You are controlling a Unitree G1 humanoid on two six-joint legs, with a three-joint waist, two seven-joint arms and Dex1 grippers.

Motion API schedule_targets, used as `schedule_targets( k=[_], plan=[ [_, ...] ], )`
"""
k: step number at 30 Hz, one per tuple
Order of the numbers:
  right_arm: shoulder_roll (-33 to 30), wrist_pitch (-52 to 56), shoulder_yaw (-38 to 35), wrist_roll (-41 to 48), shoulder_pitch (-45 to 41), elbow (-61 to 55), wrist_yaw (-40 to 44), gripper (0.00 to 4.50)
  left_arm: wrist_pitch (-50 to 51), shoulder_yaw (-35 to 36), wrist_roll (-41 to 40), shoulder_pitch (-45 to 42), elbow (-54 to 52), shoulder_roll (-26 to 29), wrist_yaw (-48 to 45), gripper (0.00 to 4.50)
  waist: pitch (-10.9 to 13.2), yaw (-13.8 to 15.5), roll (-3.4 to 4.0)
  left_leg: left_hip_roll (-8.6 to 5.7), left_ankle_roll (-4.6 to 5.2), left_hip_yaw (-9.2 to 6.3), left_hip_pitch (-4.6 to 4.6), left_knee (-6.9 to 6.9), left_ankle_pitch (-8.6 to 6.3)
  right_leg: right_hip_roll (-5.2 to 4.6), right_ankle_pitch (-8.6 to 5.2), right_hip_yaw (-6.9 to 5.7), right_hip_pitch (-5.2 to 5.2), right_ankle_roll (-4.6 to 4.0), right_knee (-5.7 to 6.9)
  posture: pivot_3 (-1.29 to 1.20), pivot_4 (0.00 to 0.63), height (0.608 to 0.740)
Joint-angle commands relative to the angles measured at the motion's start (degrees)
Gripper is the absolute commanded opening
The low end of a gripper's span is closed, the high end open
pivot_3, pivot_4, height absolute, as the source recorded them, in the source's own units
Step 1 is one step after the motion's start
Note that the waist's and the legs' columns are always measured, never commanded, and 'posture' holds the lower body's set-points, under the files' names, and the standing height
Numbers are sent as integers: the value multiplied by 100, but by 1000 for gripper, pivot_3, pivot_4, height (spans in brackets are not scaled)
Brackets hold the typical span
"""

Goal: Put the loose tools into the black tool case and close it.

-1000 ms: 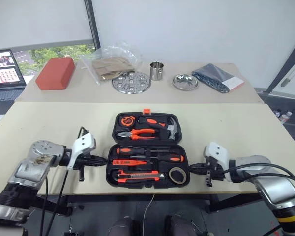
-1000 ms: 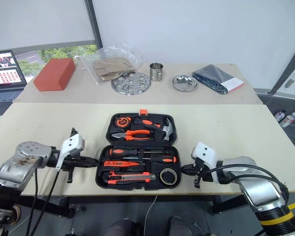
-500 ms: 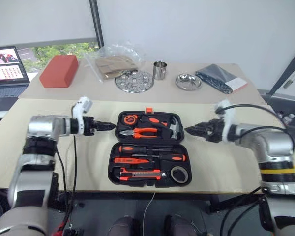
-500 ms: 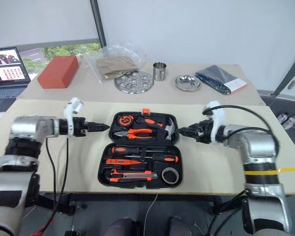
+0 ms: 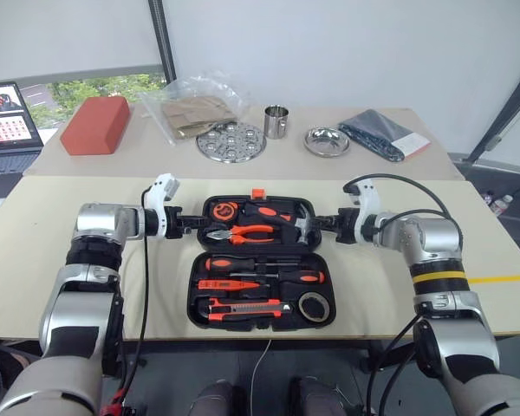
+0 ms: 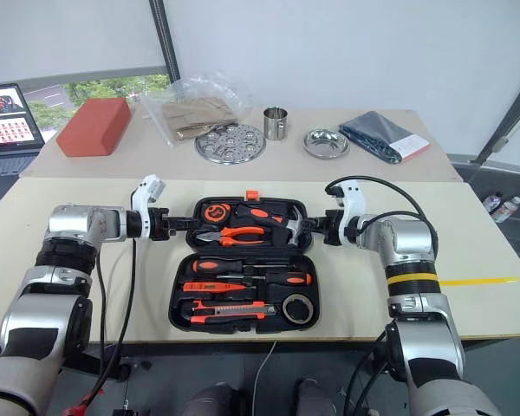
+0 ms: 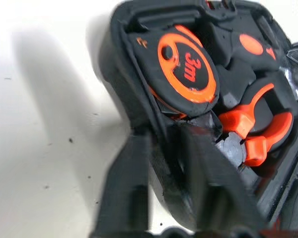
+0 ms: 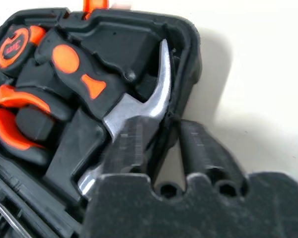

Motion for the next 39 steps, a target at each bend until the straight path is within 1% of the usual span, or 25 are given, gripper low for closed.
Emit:
schedule_targets(
  k=[1,3,4,6,9,12,13,14,17,20,22,24,26,27,28,29,30,31,33,34,36,37,38,39],
  plan=[
    [72,-298,-110,53,-37,-329,-24,0,-28,-12,-89,203,-229,-134,-76,5,0,-1,0,1,-1,0,12,-3,0,0,0,1,10,0,-3,0,150,734],
    [91,-543,-162,54,-67,-543,-38,0,-615,101,-101,350,-530,-182,-99,5,0,-6,1,2,-2,0,17,-3,-1,-2,0,4,11,0,-3,0,150,734],
    [109,-702,-210,53,-80,-684,-81,0,-1133,141,-52,458,-785,-227,-60,5,1,-7,3,2,-3,0,19,-3,-1,-5,0,8,9,-1,-2,0,150,734],
    [111,-938,-270,62,-85,-935,-129,0,-1834,211,16,579,-1144,-319,50,5,4,8,6,2,-47,1,20,-4,-24,-19,1,16,2,-2,-3,0,150,734],
    [103,-1505,-330,-50,-47,-1305,-243,0,-2595,592,-112,424,-1289,-580,469,5,6,30,6,0,-53,1,4,0,-24,-30,5,7,-9,-7,-5,0,150,734],
    [-3,-2151,-171,-343,218,-1773,-267,0,-3251,514,45,462,-1547,-621,513,5,7,28,6,-5,-55,5,-34,2,-19,-31,16,8,-52,-11,-2,0,150,734],
    [-12,-2242,-154,-390,330,-1919,-297,0,-3408,457,99,535,-1616,-602,465,5,7,25,6,-7,-40,6,-47,3,-8,-28,16,7,-68,-11,5,0,150,734],
    [-31,-2349,-123,-459,468,-2081,-323,0,-3513,411,147,623,-1682,-579,442,5,7,22,7,-8,-12,8,-67,3,11,-20,16,2,-86,-11,14,0,150,734],
    [-170,-2827,97,-757,1153,-2733,-244,0,-3987,213,362,1166,-2116,-407,301,5,6,1,7,-8,-12,11,-66,-10,14,-1,15,3,-88,-10,7,0,150,734],
    [-278,-3400,296,-1133,1917,-3212,-298,0,-4501,179,510,1762,-2500,-271,368,5,3,-19,8,-6,-12,16,-60,-39,14,5,10,1,-94,-4,-4,0,150,734],
    [-342,-4082,407,-1404,2435,-3345,-308,0,-4684,257,564,2067,-2665,-233,549,5,-7,-11,8,-6,-13,20,-45,-66,14,7,7,0,-86,-2,-21,0,150,734],
    [-406,-4770,443,-1644,2847,-3372,-302,0,-4668,362,527,2316,-2870,-203,701,5,-13,-1,6,-5,-14,24,-23,-74,14,7,3,2,-66,0,-24,0,150,734],
    [-534,-5338,379,-1789,3244,-3490,-240,0,-4445,506,325,2715,-3410,-110,712,5,-13,-13,6,-3,-14,26,33,-80,13,6,-5,3,2,9,-41,0,150,734],
    [-583,-5451,290,-1756,3417,-3600,-206,682,-4211,604,174,2900,-3703,-68,737,0,-13,-21,6,1,-17,35,69,-91,11,5,-18,9,35,22,-89,0,150,734],
    [-667,-5439,128,-1631,3656,-3805,-136,845,-3896,775,-27,3139,-4057,24,765,352,-12,-24,5,6,-19,40,83,-96,10,6,-30,15,48,41,-96,0,150,734],
    [-810,-5306,-96,-1456,3894,-4077,-36,1278,-3408,956,-312,3394,-4443,223,694,735,-12,-27,6,17,-65,40,91,-96,-17,5,-30,24,54,41,-96,0,150,734],
    [-911,-5220,-253,-1335,4078,-4276,33,1543,-3062,1080,-515,3593,-4737,366,650,906,-11,-30,5,21,-67,40,92,-96,-17,3,-29,34,52,39,-95,0,150,734],
    [-1113,-4962,-501,-1087,4298,-4532,212,1917,-2434,1300,-924,3811,-5007,668,466,1363,-10,-30,5,23,-66,44,93,-95,-17,2,-26,44,42,35,-81,0,150,734],
    [-1572,-4408,-958,-437,4809,-5014,740,2518,-1412,1691,-1600,4165,-5172,1345,-30,1948,-9,-20,4,27,-65,48,83,-90,-15,-1,-10,53,22,8,-60,0,150,734],
    [-1876,-4101,-1196,-3,5257,-5344,1184,2670,-1108,1807,-1752,4266,-4981,1746,-351,2374,-8,-8,4,28,-65,47,77,-82,-15,-3,-11,52,11,8,-46,0,150,734],
    [-2247,-3780,-1454,516,5835,-5756,1696,2670,-868,1834,-1861,4303,-4654,2199,-671,2374,-9,44,2,30,-66,42,80,-75,-16,-7,-41,47,13,18,-29,0,150,734],
    [-2383,-3670,-1508,689,6053,-5909,1863,2670,-946,1765,-1830,4229,-4491,2291,-763,2374,-11,94,3,31,-70,31,89,-77,-18,-8,-46,39,24,13,-31,0,150,734],
    [-2486,-3646,-1347,695,6231,-6016,1998,2400,-1377,1366,-1425,3761,-4020,2166,-678,2405,-12,126,6,30,-80,26,98,-78,-22,-10,-53,35,31,8,-35,0,150,734],
    [-2564,-3636,-1161,631,6335,-6080,2082,2075,-1847,1010,-1027,3306,-3563,2000,-584,2118,-14,179,11,28,-85,26,102,-81,-24,-21,-53,37,33,8,-35,0,150,734]
  ],
)
